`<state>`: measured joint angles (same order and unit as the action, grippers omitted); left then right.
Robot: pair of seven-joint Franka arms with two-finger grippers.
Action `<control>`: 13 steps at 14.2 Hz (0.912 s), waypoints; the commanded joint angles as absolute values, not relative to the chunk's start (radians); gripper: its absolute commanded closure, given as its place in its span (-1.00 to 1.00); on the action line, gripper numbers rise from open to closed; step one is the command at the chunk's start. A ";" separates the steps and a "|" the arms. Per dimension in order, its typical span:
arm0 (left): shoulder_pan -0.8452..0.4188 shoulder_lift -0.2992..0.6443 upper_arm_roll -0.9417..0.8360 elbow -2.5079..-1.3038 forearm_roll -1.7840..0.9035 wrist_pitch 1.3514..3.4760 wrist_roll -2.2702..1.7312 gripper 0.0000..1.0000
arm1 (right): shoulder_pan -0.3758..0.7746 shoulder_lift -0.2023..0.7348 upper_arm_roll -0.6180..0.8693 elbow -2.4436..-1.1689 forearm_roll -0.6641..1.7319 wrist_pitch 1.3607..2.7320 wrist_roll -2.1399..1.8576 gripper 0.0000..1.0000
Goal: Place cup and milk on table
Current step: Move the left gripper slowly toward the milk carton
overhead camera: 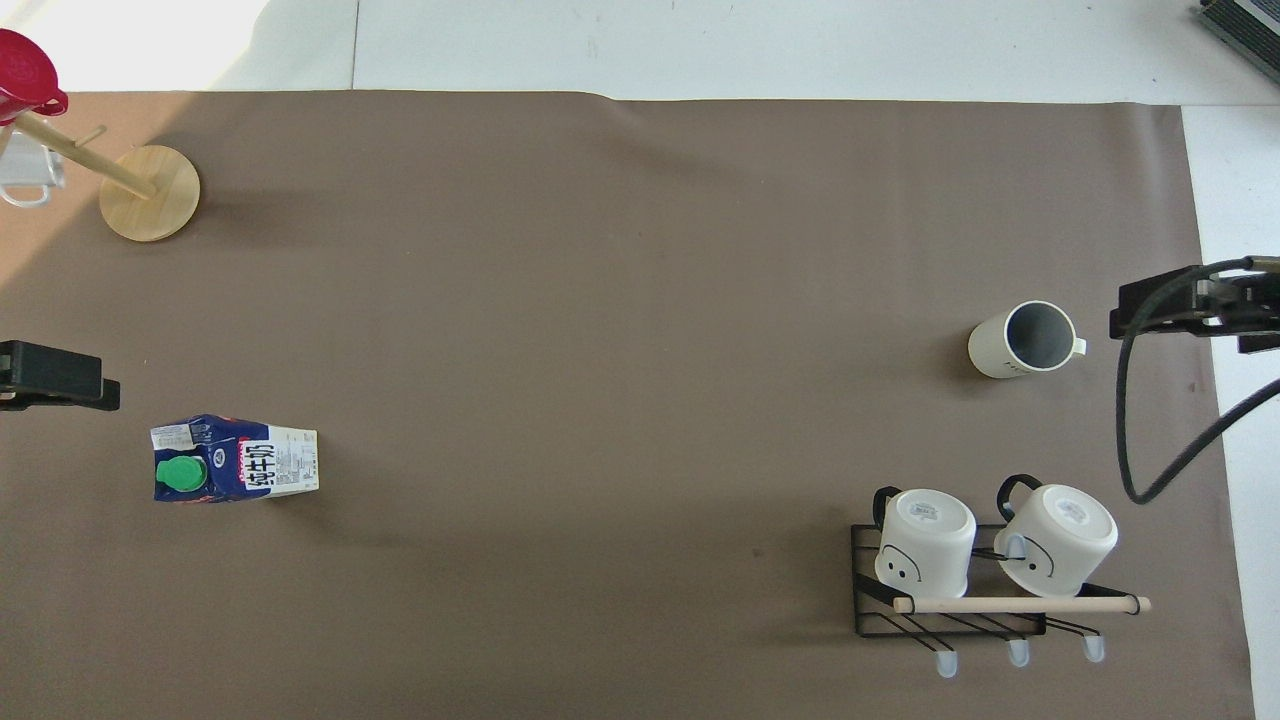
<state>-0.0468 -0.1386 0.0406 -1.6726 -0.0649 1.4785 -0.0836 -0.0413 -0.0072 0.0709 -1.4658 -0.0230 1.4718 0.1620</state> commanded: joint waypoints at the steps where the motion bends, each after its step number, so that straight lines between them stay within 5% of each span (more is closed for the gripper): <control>1: -0.058 -0.141 0.049 -1.655 -0.051 1.456 -0.084 -1.00 | -0.046 -0.029 0.074 -1.489 -0.009 1.470 0.178 -1.00; 13: -0.063 -0.150 0.051 -1.663 -0.014 1.440 0.202 -1.00 | -0.058 -0.025 0.072 -1.482 -0.008 1.468 0.178 -1.00</control>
